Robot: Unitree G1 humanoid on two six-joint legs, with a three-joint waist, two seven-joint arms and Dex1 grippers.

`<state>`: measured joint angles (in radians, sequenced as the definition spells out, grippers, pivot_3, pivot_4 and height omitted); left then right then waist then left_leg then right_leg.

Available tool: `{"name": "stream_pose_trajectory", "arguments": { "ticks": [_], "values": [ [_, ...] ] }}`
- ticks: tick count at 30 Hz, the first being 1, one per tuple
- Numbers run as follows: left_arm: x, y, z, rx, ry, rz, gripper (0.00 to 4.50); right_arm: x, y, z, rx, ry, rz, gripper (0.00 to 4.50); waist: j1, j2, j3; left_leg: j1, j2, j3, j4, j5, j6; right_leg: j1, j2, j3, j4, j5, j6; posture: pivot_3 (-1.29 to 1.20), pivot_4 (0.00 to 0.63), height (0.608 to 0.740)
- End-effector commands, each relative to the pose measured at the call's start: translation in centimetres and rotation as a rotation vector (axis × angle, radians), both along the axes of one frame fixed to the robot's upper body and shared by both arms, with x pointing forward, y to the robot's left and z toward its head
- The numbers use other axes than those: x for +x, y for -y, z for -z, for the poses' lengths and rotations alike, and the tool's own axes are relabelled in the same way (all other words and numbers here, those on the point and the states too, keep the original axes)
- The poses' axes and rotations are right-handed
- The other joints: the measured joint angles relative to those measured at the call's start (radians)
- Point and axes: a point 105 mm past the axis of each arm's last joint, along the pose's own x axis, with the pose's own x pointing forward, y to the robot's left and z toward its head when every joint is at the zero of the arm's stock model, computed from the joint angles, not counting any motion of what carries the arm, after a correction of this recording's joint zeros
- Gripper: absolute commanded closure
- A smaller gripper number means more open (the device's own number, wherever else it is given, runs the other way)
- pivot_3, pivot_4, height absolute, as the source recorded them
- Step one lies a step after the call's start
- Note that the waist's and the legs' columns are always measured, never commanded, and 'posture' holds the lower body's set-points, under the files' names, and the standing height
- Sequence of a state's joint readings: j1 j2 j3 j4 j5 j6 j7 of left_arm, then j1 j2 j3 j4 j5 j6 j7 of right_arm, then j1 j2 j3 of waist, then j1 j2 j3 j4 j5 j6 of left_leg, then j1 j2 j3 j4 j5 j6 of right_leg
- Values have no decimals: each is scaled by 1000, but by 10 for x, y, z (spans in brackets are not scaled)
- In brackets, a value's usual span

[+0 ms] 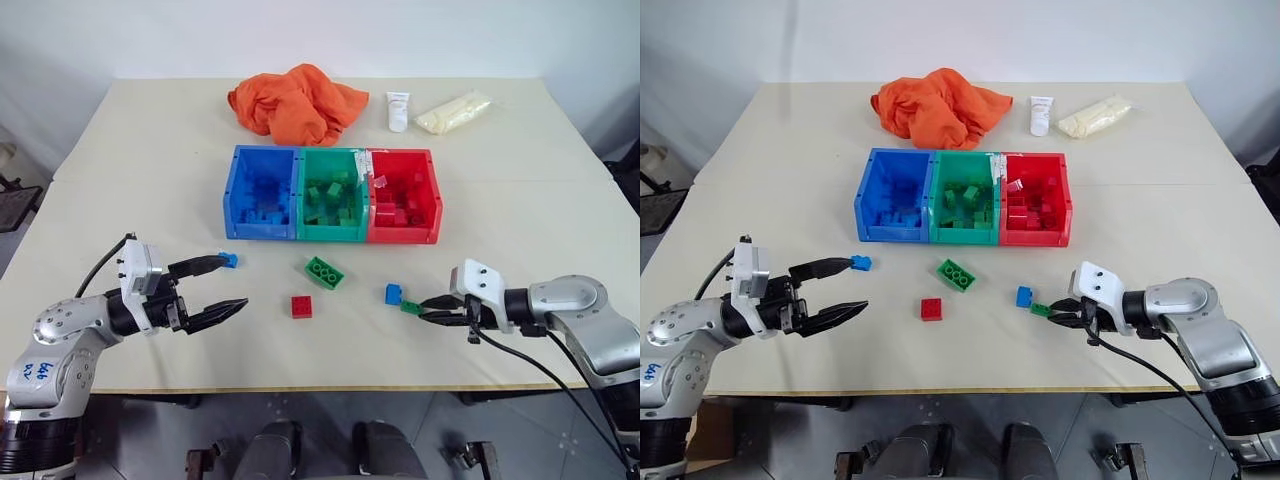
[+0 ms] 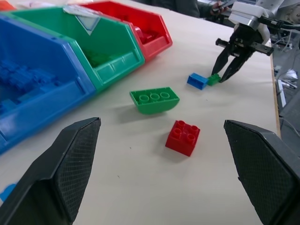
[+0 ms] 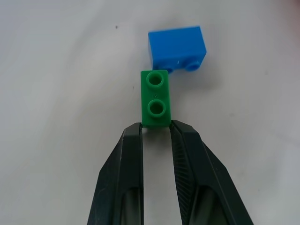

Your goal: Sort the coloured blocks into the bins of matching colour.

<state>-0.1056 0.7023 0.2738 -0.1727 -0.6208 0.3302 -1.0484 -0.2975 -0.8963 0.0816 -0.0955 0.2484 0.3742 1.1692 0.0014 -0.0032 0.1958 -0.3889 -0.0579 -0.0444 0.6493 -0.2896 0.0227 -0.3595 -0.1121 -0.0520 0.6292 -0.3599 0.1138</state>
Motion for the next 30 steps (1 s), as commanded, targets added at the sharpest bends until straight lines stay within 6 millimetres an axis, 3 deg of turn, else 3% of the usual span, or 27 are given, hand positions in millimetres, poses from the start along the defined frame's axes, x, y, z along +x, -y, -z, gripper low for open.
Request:
{"name": "stream_pose_trajectory", "arguments": {
  "ticks": [1,6,10,16,18,22,26,30],
  "values": [
    [1,-1,-3,-2,32,-8,0,5,1,-31,44,86,9,4054,0,0,0,0,0,0,0,0,0,0,0,0,0,0,0,0,150,740],
    [2,-1,-2,4,39,-7,0,25,-9,-77,135,196,21,4054,-5,0,0,0,0,1,0,0,0,0,0,0,0,0,0,0,150,740],
    [4,-1,-1,8,53,-8,0,44,-35,-98,192,238,-4,4054,-5,0,0,0,0,0,0,0,0,-1,0,0,1,0,0,0,150,740],
    [9,1,-1,15,74,-16,0,90,-76,-100,174,256,8,4054,-6,0,0,-1,0,1,0,0,0,-3,0,0,6,0,0,0,150,740],
    [11,3,-3,1,94,-28,0,107,-98,-108,195,298,-1,4054,-7,0,0,-2,-1,0,0,0,0,-5,0,0,9,0,0,0,150,740],
    [13,6,-4,-5,107,-39,0,127,-119,-114,199,343,1,4054,-15,0,0,-4,-1,2,0,1,-1,-13,0,0,18,0,0,0,150,740],
    [12,8,-4,-8,117,-50,0,135,-128,-125,212,371,4,2732,-22,0,0,-5,-2,1,0,0,-1,-16,-1,0,24,0,0,0,150,740],
    [13,7,-5,-11,121,-54,0,128,-120,-131,216,391,-41,1317,-30,0,0,-5,-2,1,0,0,-1,-16,-1,0,24,0,0,0,150,740]
  ]
}}
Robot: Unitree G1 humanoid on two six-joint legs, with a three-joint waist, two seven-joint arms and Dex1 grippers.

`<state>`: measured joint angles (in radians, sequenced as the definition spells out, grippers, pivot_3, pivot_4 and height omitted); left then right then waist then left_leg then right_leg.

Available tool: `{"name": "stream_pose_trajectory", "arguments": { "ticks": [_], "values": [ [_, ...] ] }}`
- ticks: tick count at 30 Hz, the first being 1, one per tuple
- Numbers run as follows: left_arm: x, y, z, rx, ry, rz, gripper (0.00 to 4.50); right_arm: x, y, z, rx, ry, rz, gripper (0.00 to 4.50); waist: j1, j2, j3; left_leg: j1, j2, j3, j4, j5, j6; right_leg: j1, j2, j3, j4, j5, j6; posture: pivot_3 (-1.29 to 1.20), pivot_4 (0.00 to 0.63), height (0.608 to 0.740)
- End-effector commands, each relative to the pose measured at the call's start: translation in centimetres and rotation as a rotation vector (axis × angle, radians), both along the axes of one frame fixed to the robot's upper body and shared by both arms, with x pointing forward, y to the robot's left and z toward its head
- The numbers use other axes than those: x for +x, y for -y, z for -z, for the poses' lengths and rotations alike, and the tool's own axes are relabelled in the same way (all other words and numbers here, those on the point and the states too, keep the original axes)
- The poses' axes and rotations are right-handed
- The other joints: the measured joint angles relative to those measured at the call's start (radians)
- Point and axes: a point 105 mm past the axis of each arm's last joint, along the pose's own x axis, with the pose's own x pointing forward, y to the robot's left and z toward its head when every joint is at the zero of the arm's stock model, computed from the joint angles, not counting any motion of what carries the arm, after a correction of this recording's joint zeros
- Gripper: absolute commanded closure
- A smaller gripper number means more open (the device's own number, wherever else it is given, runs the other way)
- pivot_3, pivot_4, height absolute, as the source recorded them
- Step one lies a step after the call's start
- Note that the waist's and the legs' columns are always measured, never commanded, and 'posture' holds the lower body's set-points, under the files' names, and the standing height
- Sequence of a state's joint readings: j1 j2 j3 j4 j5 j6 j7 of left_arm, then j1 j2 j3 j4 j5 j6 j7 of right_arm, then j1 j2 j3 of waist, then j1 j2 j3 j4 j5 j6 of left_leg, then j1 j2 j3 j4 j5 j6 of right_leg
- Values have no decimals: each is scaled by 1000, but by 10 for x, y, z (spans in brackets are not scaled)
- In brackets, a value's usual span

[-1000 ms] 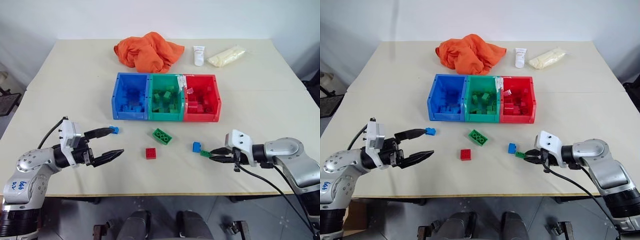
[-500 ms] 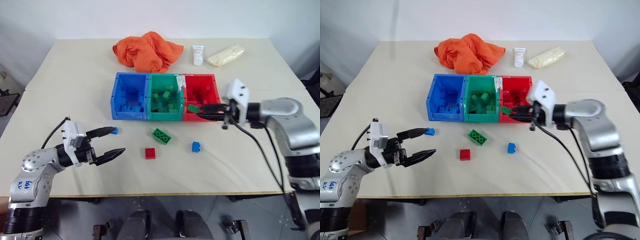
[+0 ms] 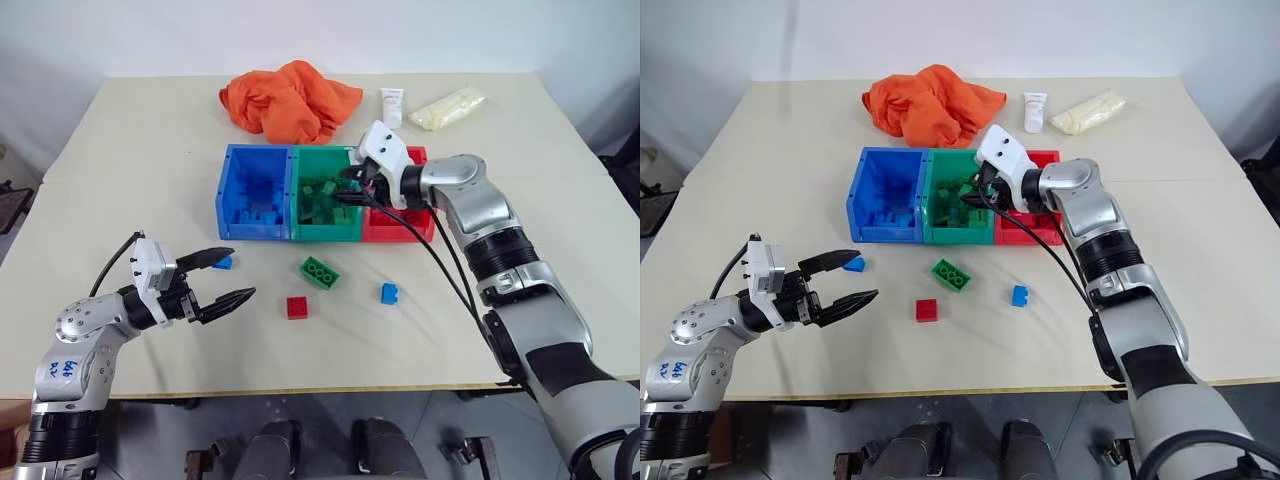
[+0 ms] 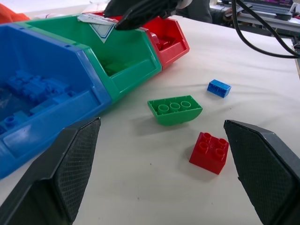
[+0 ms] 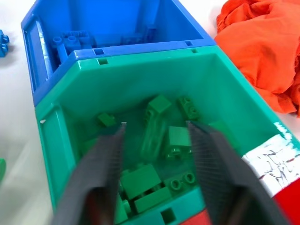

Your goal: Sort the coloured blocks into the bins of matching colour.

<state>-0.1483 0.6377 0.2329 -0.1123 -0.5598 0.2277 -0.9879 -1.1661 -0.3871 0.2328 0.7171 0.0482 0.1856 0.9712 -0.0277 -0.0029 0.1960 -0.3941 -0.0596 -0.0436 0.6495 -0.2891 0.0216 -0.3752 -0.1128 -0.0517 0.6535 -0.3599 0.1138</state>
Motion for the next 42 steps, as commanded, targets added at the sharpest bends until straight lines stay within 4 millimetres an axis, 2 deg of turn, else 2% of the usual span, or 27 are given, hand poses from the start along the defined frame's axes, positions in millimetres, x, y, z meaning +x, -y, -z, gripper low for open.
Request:
{"name": "stream_pose_trajectory", "arguments": {
  "ticks": [1,4,6,10,14,16,19,20,22,24,28,32,36,40,42],
  "values": [
    [-2,2,-9,7,52,4,0,-9,11,-24,27,77,-45,967,-1,0,0,0,0,0,0,0,0,0,0,0,0,0,0,0,150,740],
    [-1,2,-9,8,48,9,0,-28,25,-26,35,80,-109,27,0,0,0,0,0,0,0,0,0,0,0,0,0,0,0,0,150,740],
    [0,1,-8,12,43,13,0,-48,39,-22,26,58,-168,27,3,0,0,0,0,0,0,0,0,0,0,0,0,0,0,0,150,740],
    [3,-3,-4,44,23,30,0,-76,74,-1,-49,-2,-174,27,11,0,0,-3,0,0,2,0,0,0,0,0,-2,0,0,0,150,740],
    [8,-9,-2,76,50,27,0,-115,116,25,-122,-157,-144,27,25,0,0,-3,1,1,2,0,0,0,0,0,-5,0,0,0,150,740],
    [10,-12,0,90,50,27,0,-124,130,34,-161,-200,-100,27,24,0,0,-4,1,2,3,0,0,1,1,0,-8,0,0,0,150,740],
    [16,-18,1,102,42,14,0,-137,164,54,-223,-282,29,27,29,0,0,-3,1,4,4,0,1,1,0,1,-9,0,0,0,150,740],
    [17,-19,1,102,42,12,0,-140,168,57,-231,-295,49,27,30,0,0,-3,1,3,4,0,1,1,0,1,-10,0,0,0,150,740],
    [18,-20,1,108,41,14,0,-143,165,59,-227,-298,48,27,27,0,0,-4,1,4,4,0,1,2,0,1,-9,0,0,0,150,740],
    [21,-18,0,109,46,20,0,-139,152,61,-207,-288,28,27,23,0,0,-3,1,5,4,0,1,1,0,2,-9,0,0,0,150,740],
    [23,-12,-1,106,54,34,0,-125,122,71,-184,-263,8,27,23,0,0,-3,2,5,4,0,0,1,0,2,-8,0,0,0,150,740],
    [23,-6,-4,106,69,49,0,-112,83,86,-147,-250,-38,27,26,0,0,-3,1,4,5,0,0,0,0,2,-7,0,0,0,150,740],
    [20,-6,-7,106,79,45,0,-103,74,102,-197,-243,-45,27,30,0,0,-7,1,1,8,0,0,-1,0,0,-6,0,0,0,150,740],
    [16,-10,-9,108,84,25,0,-99,73,107,-218,-248,-37,27,27,0,0,-9,0,-1,10,0,1,-1,0,-1,-6,0,0,0,150,740],
    [13,-12,-9,107,85,11,0,-98,73,108,-216,-246,-34,421,26,0,0,-9,0,-1,10,0,1,-1,0,-1,-6,0,0,0,150,740]
  ]
}}
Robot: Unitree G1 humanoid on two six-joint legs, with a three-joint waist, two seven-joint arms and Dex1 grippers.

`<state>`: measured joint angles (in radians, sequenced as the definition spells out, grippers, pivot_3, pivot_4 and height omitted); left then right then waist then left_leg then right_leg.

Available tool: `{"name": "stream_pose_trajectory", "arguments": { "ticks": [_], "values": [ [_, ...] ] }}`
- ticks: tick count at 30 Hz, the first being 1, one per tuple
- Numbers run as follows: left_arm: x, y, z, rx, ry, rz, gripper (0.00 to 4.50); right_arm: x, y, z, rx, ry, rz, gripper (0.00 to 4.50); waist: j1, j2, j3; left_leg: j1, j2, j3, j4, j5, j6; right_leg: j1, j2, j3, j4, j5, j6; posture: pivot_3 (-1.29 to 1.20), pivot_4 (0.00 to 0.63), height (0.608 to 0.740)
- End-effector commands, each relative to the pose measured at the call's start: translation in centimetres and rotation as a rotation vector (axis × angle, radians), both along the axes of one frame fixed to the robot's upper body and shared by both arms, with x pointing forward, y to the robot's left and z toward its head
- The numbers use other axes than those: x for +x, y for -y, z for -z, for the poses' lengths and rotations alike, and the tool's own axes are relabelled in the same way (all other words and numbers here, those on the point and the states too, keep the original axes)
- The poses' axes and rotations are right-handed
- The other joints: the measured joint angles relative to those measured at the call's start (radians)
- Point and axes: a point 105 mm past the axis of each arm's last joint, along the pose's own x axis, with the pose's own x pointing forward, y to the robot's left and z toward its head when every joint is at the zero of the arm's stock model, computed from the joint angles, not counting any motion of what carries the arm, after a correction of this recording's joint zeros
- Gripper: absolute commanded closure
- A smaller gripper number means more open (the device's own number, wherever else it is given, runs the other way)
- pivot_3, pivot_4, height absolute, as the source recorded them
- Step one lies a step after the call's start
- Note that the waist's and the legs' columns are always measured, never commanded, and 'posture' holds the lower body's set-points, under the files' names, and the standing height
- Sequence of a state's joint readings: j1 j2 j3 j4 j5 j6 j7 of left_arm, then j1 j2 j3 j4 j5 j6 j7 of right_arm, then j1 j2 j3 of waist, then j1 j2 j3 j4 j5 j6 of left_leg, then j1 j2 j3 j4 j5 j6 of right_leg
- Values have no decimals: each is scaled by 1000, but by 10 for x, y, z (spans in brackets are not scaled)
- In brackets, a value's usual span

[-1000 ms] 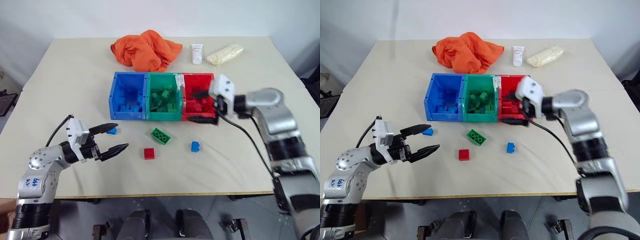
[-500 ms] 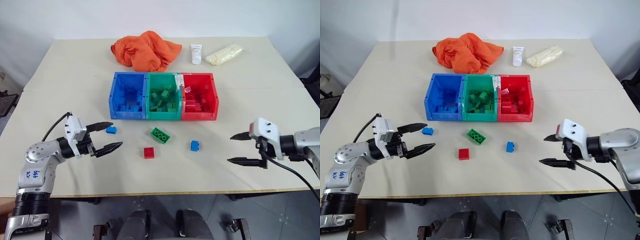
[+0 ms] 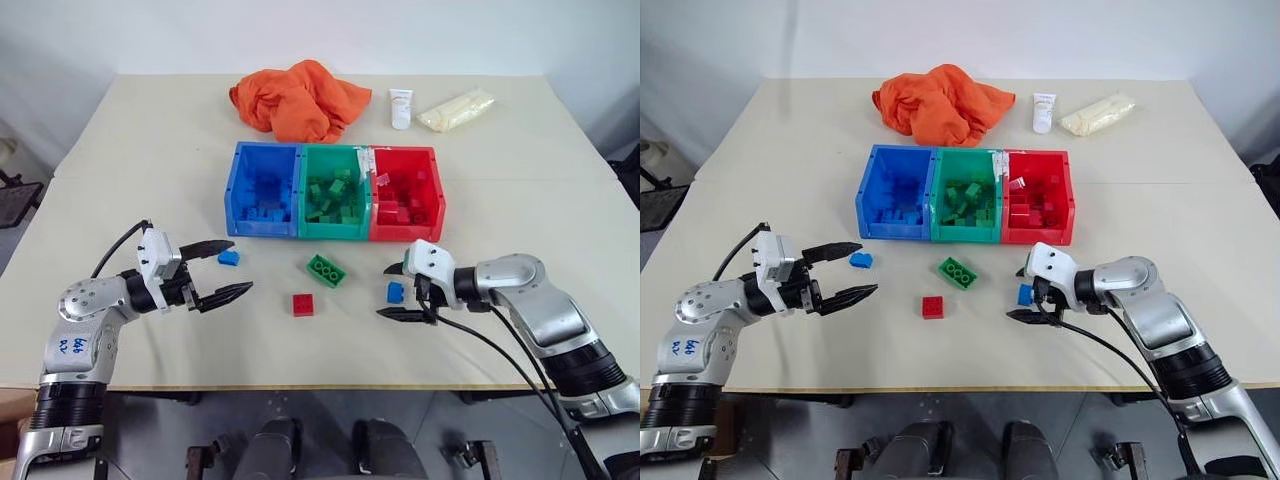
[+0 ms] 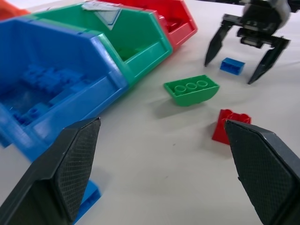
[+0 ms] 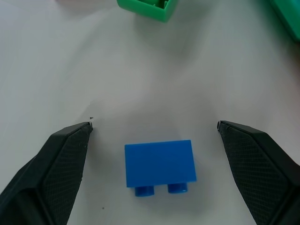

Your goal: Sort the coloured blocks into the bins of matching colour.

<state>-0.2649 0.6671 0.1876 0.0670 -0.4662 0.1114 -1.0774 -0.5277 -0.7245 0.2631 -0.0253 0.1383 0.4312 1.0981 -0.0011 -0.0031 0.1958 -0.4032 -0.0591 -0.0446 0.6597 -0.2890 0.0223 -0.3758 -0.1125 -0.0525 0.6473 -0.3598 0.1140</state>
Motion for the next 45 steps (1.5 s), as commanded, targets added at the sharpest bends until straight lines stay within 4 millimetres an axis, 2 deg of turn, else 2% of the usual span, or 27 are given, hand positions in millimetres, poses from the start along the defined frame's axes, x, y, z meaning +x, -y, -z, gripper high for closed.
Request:
{"name": "stream_pose_trajectory", "arguments": {
  "ticks": [1,8,13,17,20,23,25,28,30,34,36,38,39,42,45],
  "values": [
    [-5,-5,-12,0,47,-23,0,3,4,0,-9,24,21,655,0,0,0,0,0,0,0,0,0,0,0,0,0,0,0,0,150,740],
    [-8,-4,-12,-7,48,-33,0,2,11,0,12,32,28,3025,1,0,0,0,0,0,1,0,0,0,0,0,1,0,0,0,150,740],
    [-7,-5,-13,-7,50,-37,0,3,5,-22,90,73,16,3037,0,0,0,0,0,0,2,0,0,0,0,0,1,0,0,0,150,740],
    [-7,-5,-13,-9,53,-40,0,10,-18,-59,201,144,-29,3037,-8,0,0,0,0,1,1,0,0,0,0,1,2,0,0,0,150,740],
    [-7,-3,-12,-13,55,-38,0,23,-52,-89,300,211,-60,3037,-23,0,0,1,1,1,1,0,-1,-2,1,0,6,0,0,0,150,740],
    [-7,-2,-11,-15,55,-36,0,32,-73,-101,344,237,-77,3037,-26,0,0,1,1,-1,0,0,-1,-2,1,0,7,0,0,0,150,740],
    [-9,-1,-12,-17,59,-34,0,49,-99,-116,405,289,-75,3037,-27,-1,0,1,1,-1,0,0,-1,-3,1,0,8,0,0,0,150,740],
    [-9,-1,-12,-16,63,-38,0,72,-129,-125,413,324,-40,3037,-31,0,0,1,0,-1,1,0,-1,-3,0,0,9,0,0,0,150,740],
    [-10,-2,-14,-11,69,-44,0,82,-158,-133,432,365,-40,3037,-36,0,0,1,0,-1,1,0,-1,-6,0,0,12,0,0,0,150,740],
    [-9,-2,-16,-11,78,-54,0,83,-202,-141,464,360,-68,3037,-51,0,0,0,0,-2,-1,0,-2,-8,1,0,14,0,0,0,150,740],
    [-10,-2,-15,-10,78,-56,0,87,-213,-140,454,360,-27,3037,-56,0,0,1,-1,-3,-2,0,-2,-8,1,1,15,0,0,0,150,740],
    [-10,-1,-16,-12,81,-60,0,90,-216,-128,393,319,-12,2328,-55,0,0,0,-1,-4,-3,0,-2,-8,1,1,15,0,0,0,150,740],
    [-10,-1,-16,-13,83,-62,0,89,-217,-126,376,336,-32,2136,-54,0,0,0,-1,-5,-3,0,-2,-8,1,1,15,0,0,0,150,740],
    [-10,-1,-17,-17,86,-66,0,92,-212,-137,460,365,2,1137,-56,0,0,0,-2,-6,-3,0,-2,-7,1,3,15,0,0,0,150,740],
    [-10,0,-16,-19,82,-68,0,91,-202,-141,475,391,-41,50,-59,0,0,0,-2,-6,-4,0,-3,-8,2,3,15,0,0,0,150,740]
  ]
}}
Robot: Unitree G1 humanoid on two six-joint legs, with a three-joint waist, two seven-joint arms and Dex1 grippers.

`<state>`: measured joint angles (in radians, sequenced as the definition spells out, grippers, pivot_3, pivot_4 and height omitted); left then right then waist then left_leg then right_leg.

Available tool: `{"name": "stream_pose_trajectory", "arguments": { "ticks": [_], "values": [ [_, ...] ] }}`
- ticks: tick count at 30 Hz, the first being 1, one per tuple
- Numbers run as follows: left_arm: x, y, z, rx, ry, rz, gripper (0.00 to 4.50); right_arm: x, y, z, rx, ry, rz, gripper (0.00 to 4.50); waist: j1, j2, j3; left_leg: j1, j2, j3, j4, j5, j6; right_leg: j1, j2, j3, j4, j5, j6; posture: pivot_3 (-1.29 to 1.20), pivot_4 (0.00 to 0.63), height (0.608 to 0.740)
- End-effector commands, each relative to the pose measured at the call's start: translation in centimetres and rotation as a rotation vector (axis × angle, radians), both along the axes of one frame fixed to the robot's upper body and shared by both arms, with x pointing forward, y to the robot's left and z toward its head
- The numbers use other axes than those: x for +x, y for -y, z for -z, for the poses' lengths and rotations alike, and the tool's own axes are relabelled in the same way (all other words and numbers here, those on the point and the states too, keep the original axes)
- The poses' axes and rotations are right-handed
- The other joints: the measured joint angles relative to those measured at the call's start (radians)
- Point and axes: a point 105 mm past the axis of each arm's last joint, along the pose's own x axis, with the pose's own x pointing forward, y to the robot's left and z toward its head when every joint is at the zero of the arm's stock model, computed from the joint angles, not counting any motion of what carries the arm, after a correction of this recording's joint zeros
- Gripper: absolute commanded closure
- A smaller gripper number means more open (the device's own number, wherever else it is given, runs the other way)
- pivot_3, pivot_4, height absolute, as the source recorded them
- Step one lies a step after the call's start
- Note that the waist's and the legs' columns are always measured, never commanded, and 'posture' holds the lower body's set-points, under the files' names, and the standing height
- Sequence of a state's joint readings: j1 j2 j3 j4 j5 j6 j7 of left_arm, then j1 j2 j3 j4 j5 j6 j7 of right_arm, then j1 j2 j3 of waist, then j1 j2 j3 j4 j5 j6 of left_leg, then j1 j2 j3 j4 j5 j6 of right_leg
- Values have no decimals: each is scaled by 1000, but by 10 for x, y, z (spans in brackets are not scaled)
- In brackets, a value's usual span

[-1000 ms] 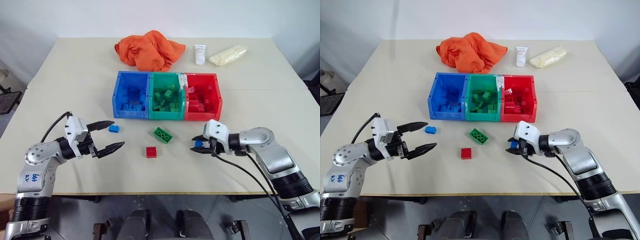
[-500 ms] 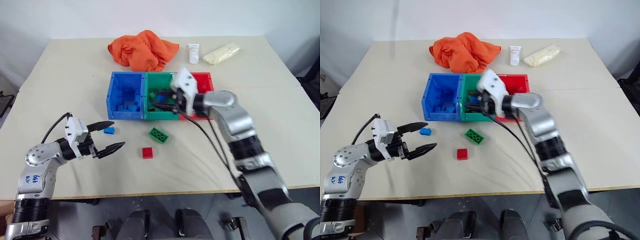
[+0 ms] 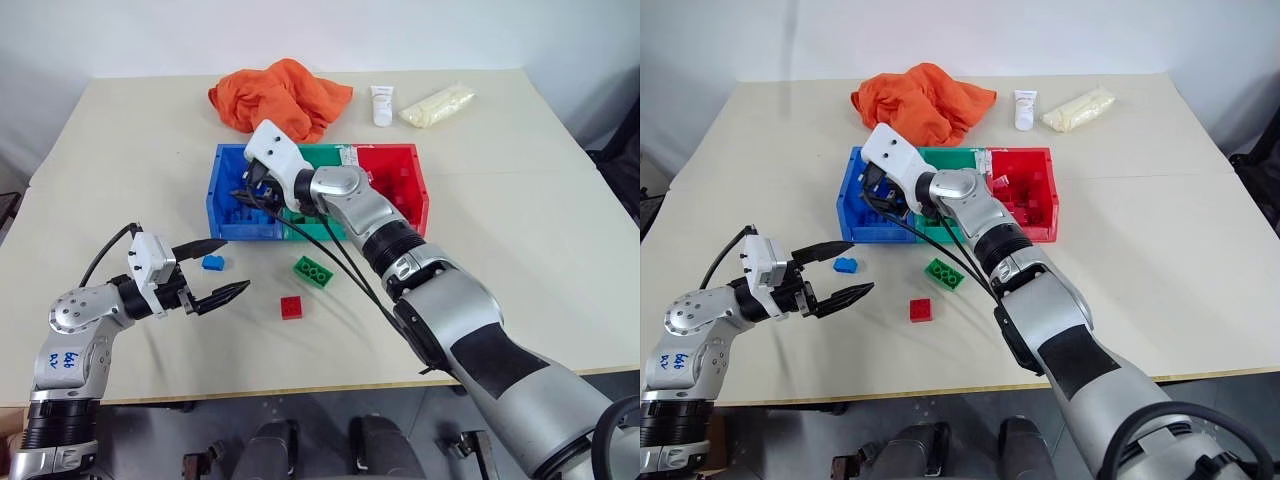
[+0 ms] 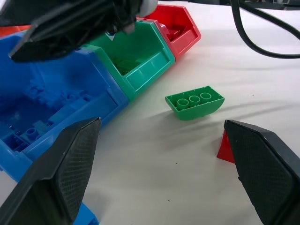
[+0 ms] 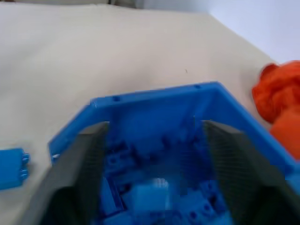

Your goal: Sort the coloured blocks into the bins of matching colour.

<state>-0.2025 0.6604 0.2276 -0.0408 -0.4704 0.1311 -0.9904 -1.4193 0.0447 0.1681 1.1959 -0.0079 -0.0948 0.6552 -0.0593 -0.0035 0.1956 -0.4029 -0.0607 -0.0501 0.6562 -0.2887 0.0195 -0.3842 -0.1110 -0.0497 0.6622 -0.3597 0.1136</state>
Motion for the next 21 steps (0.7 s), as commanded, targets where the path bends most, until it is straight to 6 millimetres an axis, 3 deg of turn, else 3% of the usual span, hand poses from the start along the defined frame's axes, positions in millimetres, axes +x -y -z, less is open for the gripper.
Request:
{"name": "stream_pose_trajectory", "arguments": {
  "ticks": [1,3,6,13,21],
  "values": [
    [-4,2,-8,-11,34,5,0,-5,8,-23,67,75,-66,50,-1,0,0,0,0,0,0,0,0,0,0,0,0,0,0,0,150,740],
    [-4,2,-6,-13,27,7,0,-9,17,-27,92,93,-111,50,0,0,0,0,1,0,0,0,0,0,0,0,0,0,0,0,150,740],
    [-2,2,-4,-19,14,8,0,-30,48,-24,99,109,-242,50,7,0,0,0,1,0,0,0,0,0,0,0,0,0,0,0,150,740],
    [-3,-2,1,-15,-9,-6,0,-91,136,28,-87,-61,-350,50,30,0,0,-1,0,0,2,0,0,1,-1,0,-1,0,0,0,150,740],
    [-1,-18,3,10,-27,-35,0,-135,241,71,-299,-370,-129,50,38,0,0,-1,2,3,3,0,1,5,-1,0,-8,0,0,0,150,740]
  ]
}}
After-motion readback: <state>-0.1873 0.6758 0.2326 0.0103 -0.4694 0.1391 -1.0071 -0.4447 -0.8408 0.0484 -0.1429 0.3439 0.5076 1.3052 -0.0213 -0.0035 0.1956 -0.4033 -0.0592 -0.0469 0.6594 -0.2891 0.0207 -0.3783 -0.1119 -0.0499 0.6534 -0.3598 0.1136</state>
